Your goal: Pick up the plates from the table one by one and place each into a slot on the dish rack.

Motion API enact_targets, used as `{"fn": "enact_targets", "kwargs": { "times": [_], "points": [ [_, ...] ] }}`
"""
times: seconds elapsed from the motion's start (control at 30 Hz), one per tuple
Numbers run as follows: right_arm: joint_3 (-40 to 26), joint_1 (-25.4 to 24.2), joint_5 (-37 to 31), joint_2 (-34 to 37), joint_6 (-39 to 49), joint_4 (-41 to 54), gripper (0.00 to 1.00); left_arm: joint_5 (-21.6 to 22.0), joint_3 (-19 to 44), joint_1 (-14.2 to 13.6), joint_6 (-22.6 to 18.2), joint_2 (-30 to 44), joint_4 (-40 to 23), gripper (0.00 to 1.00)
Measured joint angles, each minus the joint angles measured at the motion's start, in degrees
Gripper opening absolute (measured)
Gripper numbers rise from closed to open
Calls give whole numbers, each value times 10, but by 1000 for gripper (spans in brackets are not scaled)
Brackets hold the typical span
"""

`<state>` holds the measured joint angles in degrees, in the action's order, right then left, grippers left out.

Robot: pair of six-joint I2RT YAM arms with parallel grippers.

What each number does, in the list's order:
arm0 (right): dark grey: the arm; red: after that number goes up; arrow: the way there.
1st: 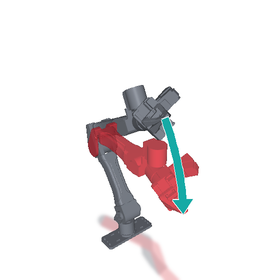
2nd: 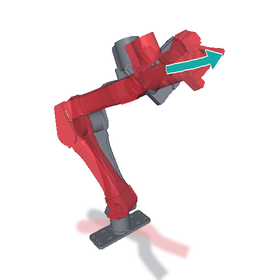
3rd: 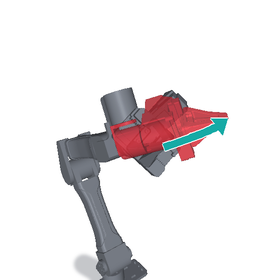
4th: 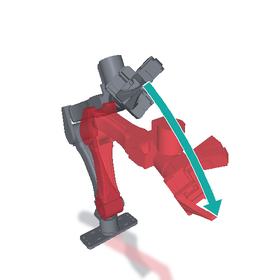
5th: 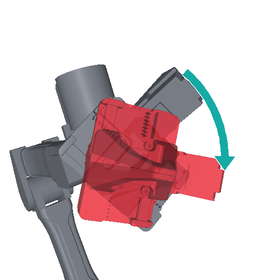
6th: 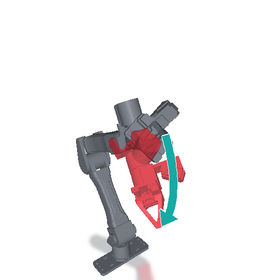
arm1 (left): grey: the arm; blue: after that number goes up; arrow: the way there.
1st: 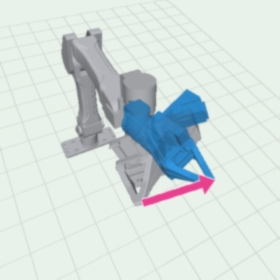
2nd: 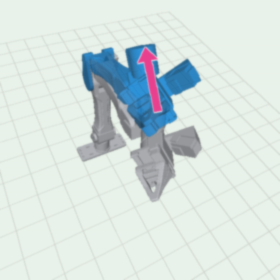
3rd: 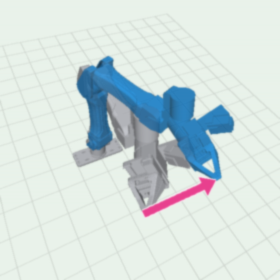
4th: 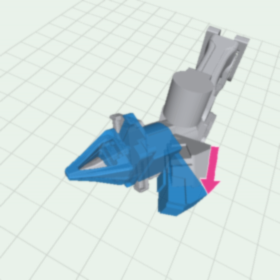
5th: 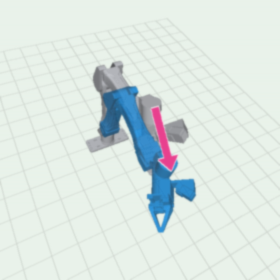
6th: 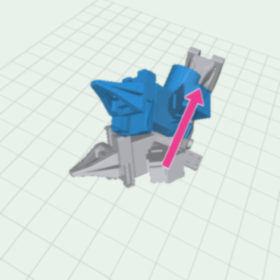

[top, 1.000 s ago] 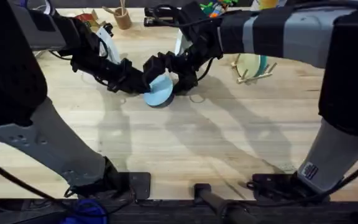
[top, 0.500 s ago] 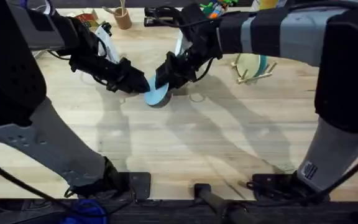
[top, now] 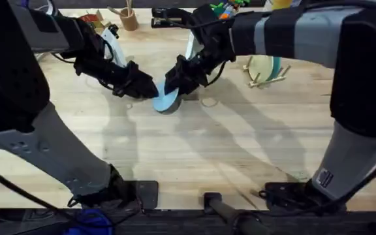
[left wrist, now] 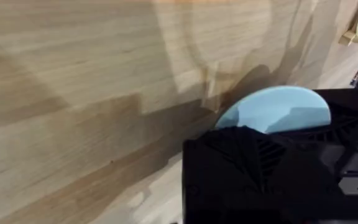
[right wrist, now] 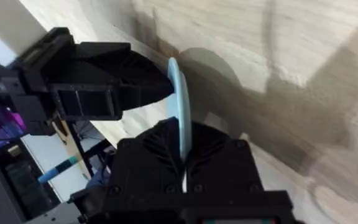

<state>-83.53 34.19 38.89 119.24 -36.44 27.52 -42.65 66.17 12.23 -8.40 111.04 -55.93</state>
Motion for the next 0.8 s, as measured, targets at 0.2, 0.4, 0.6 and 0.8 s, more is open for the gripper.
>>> {"fn": "enact_targets", "kwargs": {
  "times": [0.2,0.4,0.6,0.8],
  "points": [
    [0,-6,8,-2,44,40,32,32,0,-7,-1,-16,-20,41],
    [-21,-8,-51,-26,102,130,32,85,11,-6,-2,-104,-65,41],
    [-51,-8,-137,-45,162,199,33,116,17,-6,-2,-226,-109,42],
    [-66,-8,-231,-68,218,233,33,143,17,-6,-2,-341,-141,52]
  ]
}}
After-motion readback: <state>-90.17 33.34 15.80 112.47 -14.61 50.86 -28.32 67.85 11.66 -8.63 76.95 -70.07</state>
